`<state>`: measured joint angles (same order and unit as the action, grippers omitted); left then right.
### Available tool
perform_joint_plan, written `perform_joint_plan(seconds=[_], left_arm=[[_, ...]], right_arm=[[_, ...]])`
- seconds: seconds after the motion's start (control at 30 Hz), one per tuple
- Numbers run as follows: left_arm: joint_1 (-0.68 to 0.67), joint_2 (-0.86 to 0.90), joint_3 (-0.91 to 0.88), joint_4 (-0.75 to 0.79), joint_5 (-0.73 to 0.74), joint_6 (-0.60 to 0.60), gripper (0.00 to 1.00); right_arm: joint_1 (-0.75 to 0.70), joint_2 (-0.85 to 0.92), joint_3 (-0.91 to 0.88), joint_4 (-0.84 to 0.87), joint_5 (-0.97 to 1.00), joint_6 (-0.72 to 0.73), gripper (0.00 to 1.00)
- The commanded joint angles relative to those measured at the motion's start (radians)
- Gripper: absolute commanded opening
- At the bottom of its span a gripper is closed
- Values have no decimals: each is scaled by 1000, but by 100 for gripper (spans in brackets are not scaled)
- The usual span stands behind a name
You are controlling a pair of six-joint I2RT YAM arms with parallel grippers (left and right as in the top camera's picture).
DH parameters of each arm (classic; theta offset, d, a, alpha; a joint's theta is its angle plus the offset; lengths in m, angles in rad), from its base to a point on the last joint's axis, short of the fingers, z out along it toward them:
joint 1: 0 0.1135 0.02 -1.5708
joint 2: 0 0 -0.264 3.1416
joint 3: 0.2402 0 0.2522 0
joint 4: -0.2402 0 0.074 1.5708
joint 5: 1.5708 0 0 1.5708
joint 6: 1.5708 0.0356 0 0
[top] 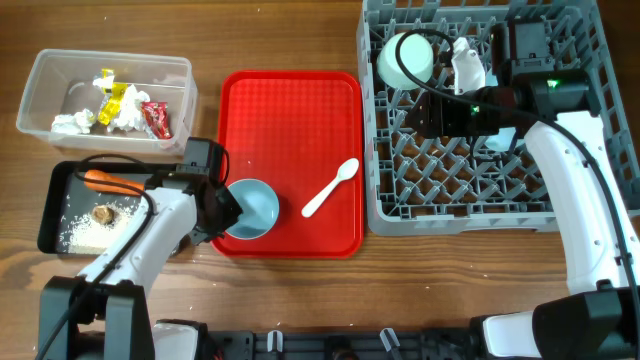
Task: Sort waste into correct bins and load items into the dishwasher rack
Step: 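Grasp the light-blue bowl on the red tray with left gripper, then hand the light-blue bowl from left gripper to right gripper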
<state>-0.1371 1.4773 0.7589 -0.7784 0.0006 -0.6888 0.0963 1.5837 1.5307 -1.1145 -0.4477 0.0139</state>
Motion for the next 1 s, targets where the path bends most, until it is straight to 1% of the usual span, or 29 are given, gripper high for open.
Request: perform_joint_plan(seconds=[0.0,0.1,0.23,0.33,0.43,0.47,0.5,0.57,0.63,0.73,0.8,0.97], left_arm=[[6,-13,-2,5,6,3,4],[6,-32,49,-30,6,39,4],[3,-94,198,-183,6,83,4],[-20,-154,294,-252,35,82,4],[-78,-198,315,-213,123,81,4],[-93,-200,315,-202,127,77,4],[-109,-199,315,-192,130,74,4],[-146,-196,315,-174,134,74,4],[-183,-196,315,-159,138,74,4],[-220,-196,315,-141,137,68,4],[-225,-196,315,-142,138,52,4],[-225,-196,315,-142,146,52,4]], right_arm=[[2,6,-6,7,7,-13,65],[2,6,-6,5,7,-14,66],[3,6,-6,5,-10,-15,69],[6,6,-6,3,-123,-63,68],[42,6,-6,-2,-175,-65,68],[55,6,-6,-5,-175,-65,67],[68,6,-6,-5,-174,-66,63],[112,6,-6,-5,-167,-66,58],[162,6,-6,-6,-114,-59,58],[252,8,-8,0,-23,-2,60],[294,11,-8,13,-19,-2,61],[384,17,-33,78,93,96,63]])
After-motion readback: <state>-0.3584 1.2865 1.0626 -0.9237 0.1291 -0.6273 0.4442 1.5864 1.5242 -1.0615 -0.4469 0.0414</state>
